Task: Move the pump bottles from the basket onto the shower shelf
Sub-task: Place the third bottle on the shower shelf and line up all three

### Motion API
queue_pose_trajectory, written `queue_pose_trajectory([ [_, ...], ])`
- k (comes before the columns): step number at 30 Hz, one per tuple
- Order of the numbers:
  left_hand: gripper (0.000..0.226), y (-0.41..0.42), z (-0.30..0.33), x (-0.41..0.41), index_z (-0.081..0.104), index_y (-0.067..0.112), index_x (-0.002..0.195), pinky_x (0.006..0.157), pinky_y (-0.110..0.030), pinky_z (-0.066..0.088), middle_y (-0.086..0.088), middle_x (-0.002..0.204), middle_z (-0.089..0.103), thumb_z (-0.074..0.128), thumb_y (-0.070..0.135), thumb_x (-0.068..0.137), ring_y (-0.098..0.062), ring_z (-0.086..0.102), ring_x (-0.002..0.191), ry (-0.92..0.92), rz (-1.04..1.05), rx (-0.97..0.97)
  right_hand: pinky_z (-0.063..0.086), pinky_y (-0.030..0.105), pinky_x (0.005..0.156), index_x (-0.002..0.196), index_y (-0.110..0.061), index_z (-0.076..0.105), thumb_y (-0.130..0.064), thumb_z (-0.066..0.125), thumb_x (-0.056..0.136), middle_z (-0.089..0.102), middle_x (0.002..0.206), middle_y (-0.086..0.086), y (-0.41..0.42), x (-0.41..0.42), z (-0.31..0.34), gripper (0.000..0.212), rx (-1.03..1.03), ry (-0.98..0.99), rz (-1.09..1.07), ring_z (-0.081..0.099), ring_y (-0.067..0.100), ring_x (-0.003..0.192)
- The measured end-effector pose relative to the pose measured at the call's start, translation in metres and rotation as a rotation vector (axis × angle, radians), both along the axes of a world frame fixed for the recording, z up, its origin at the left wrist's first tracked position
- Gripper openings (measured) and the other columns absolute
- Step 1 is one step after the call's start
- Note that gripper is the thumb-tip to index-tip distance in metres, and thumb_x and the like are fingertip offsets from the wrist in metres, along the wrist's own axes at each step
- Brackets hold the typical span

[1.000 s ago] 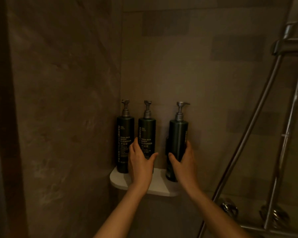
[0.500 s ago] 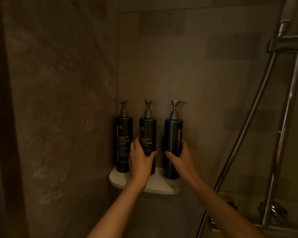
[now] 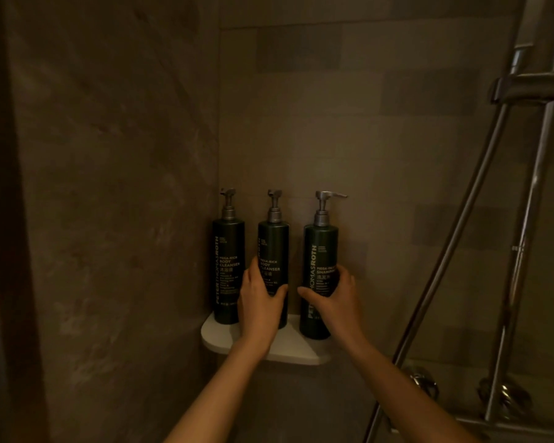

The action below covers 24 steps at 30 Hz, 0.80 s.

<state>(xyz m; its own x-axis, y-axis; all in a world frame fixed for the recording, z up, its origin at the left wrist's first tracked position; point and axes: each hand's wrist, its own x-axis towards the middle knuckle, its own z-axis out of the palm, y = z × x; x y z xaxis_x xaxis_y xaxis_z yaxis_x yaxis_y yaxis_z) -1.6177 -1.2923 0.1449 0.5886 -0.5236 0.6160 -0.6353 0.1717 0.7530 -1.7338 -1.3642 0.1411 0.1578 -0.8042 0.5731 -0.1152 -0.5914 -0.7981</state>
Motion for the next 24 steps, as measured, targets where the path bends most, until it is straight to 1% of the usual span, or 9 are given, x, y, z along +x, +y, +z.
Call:
queue_pose_trajectory([
  [2, 0.082, 0.001, -0.001, -0.001, 0.027, 0.019, 0.145, 0.106, -0.039, 0.037, -0.003, 0.143, 0.04, 0.073, 0.022, 0.078, -0.019, 0.041, 0.13, 0.001, -0.005, -0.005, 0.043, 0.028, 0.084, 0.13, -0.02, 0.044, -0.03, 0.082, 0.066, 0.044, 0.113, -0.006, 0.003, 0.0, 0.0, 0.075, -0.011, 0.007, -0.025, 0.05, 0.011, 0.102],
  [3, 0.082, 0.002, -0.001, -0.001, 0.027, 0.018, 0.145, 0.107, -0.041, 0.038, -0.004, 0.143, 0.04, 0.073, 0.023, 0.078, -0.02, 0.04, 0.13, 0.002, -0.008, -0.004, 0.042, 0.028, 0.083, 0.131, -0.021, 0.043, -0.029, 0.08, 0.069, 0.044, 0.114, -0.006, 0.003, 0.0, -0.002, 0.072, 0.002, -0.001, 0.001, 0.051, 0.011, 0.103],
  [5, 0.08, 0.002, -0.001, 0.001, 0.028, 0.018, 0.145, 0.107, -0.042, 0.038, -0.005, 0.142, 0.041, 0.073, 0.021, 0.078, -0.02, 0.041, 0.13, 0.0, -0.024, -0.008, 0.043, 0.026, 0.081, 0.132, -0.026, 0.042, -0.023, 0.074, 0.076, 0.05, 0.116, -0.005, 0.004, -0.003, -0.006, 0.065, 0.039, -0.038, 0.101, 0.054, 0.014, 0.107],
  [7, 0.078, 0.003, -0.001, 0.004, 0.03, 0.019, 0.145, 0.108, -0.043, 0.038, -0.005, 0.141, 0.043, 0.072, 0.019, 0.079, -0.019, 0.042, 0.13, -0.001, -0.043, -0.015, 0.045, 0.027, 0.083, 0.133, -0.029, 0.041, -0.02, 0.072, 0.079, 0.056, 0.119, -0.005, 0.006, -0.005, -0.008, 0.064, 0.038, -0.043, 0.143, 0.055, 0.013, 0.109],
  [10, 0.078, 0.004, -0.003, 0.005, 0.029, 0.02, 0.146, 0.108, -0.043, 0.038, -0.005, 0.141, 0.043, 0.071, 0.019, 0.08, -0.019, 0.042, 0.13, -0.017, -0.048, -0.015, 0.048, 0.034, 0.092, 0.135, -0.023, 0.041, -0.025, 0.077, 0.074, 0.055, 0.122, -0.004, 0.007, -0.005, -0.005, 0.07, 0.007, -0.032, 0.057, 0.055, 0.012, 0.109],
  [12, 0.08, 0.005, -0.006, 0.004, 0.027, 0.02, 0.147, 0.109, -0.043, 0.037, -0.005, 0.143, 0.042, 0.071, 0.02, 0.08, -0.019, 0.041, 0.131, -0.028, -0.05, -0.017, 0.047, 0.032, 0.089, 0.133, -0.02, 0.043, -0.029, 0.08, 0.07, 0.049, 0.12, -0.006, 0.008, -0.004, -0.004, 0.073, -0.008, -0.038, -0.015, 0.053, 0.011, 0.106],
  [14, 0.082, 0.007, -0.009, 0.004, 0.025, 0.021, 0.148, 0.11, -0.041, 0.035, -0.004, 0.145, 0.039, 0.071, 0.021, 0.08, -0.019, 0.039, 0.132, -0.038, -0.049, -0.023, 0.045, 0.031, 0.088, 0.133, -0.02, 0.043, -0.03, 0.08, 0.071, 0.045, 0.118, -0.009, 0.008, -0.005, -0.006, 0.073, -0.014, -0.048, -0.032, 0.051, 0.01, 0.106],
  [18, 0.08, 0.008, -0.011, 0.007, 0.021, 0.022, 0.148, 0.112, -0.036, 0.031, -0.005, 0.149, 0.035, 0.068, 0.02, 0.084, -0.018, 0.035, 0.136, -0.044, -0.054, -0.031, 0.047, 0.035, 0.093, 0.135, -0.025, 0.041, -0.019, 0.074, 0.077, 0.055, 0.125, -0.002, 0.006, -0.006, -0.014, 0.067, -0.003, -0.048, 0.046, 0.055, 0.015, 0.113],
  [24, 0.076, 0.007, -0.009, 0.005, 0.025, 0.019, 0.147, 0.112, -0.039, 0.033, -0.006, 0.147, 0.039, 0.067, 0.015, 0.084, -0.018, 0.038, 0.134, -0.031, -0.056, -0.034, 0.046, 0.028, 0.088, 0.135, -0.024, 0.041, -0.02, 0.076, 0.076, 0.058, 0.127, 0.0, 0.003, -0.002, -0.012, 0.069, 0.014, -0.036, 0.004, 0.055, 0.01, 0.107],
])
